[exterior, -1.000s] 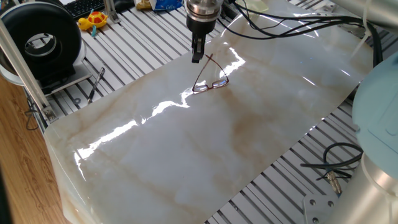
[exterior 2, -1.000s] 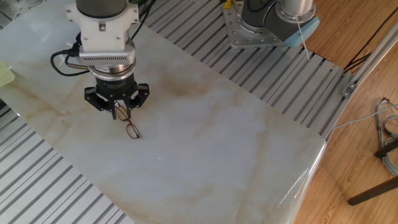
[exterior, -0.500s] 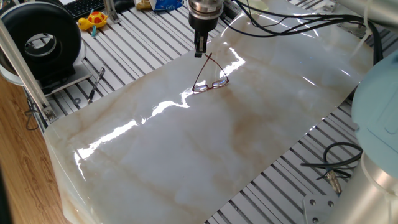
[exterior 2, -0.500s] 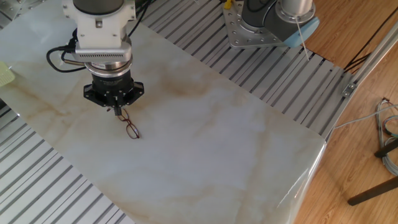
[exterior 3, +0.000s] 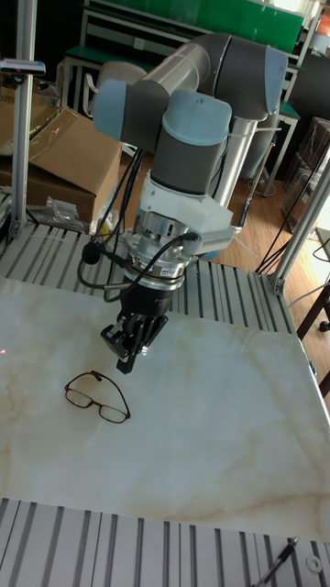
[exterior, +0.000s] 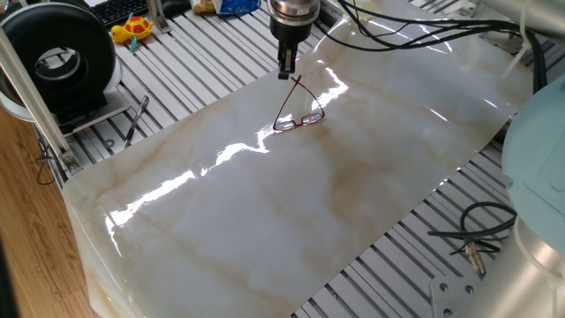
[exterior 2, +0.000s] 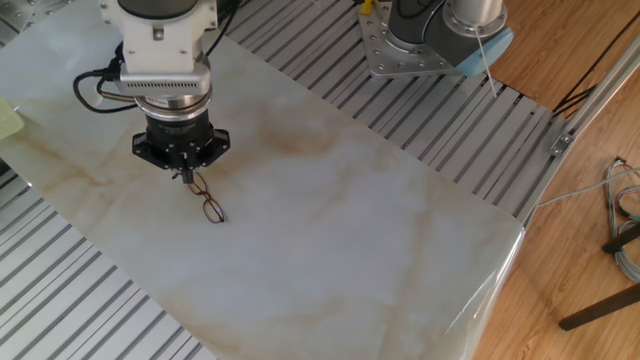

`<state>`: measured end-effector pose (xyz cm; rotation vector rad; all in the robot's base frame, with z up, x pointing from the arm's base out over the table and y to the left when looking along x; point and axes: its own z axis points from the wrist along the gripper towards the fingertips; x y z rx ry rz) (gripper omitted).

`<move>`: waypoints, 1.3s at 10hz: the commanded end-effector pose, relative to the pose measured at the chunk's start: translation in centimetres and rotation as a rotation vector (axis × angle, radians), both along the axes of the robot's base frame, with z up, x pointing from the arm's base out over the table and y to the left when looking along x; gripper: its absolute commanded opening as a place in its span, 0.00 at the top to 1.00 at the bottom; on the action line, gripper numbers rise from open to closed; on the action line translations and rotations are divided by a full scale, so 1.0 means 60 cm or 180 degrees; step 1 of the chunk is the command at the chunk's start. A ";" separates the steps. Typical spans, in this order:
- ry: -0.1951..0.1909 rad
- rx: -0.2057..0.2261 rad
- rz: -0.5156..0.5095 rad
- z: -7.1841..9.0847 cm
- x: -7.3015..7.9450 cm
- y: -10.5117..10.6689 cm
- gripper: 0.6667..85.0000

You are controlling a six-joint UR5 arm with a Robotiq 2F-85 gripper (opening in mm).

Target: Unfold the leg of the glasses (with one hand)

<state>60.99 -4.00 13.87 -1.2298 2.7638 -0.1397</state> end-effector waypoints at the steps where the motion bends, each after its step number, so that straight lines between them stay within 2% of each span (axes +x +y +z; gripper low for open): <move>1: 0.0040 0.0040 -0.0128 0.029 -0.020 0.001 0.99; 2: 0.0057 0.0089 -0.0235 0.040 -0.029 0.005 0.99; 5: 0.0018 0.0139 -0.0267 0.041 -0.024 0.011 0.99; 8: -0.0073 0.0176 -0.0539 0.043 -0.012 0.010 0.99; 10: -0.0043 0.0158 -0.0598 0.042 -0.017 0.007 0.99; 12: -0.0008 0.0166 -0.0890 0.041 -0.023 0.003 0.99; 13: 0.0001 0.0191 -0.0871 0.041 -0.024 0.007 0.99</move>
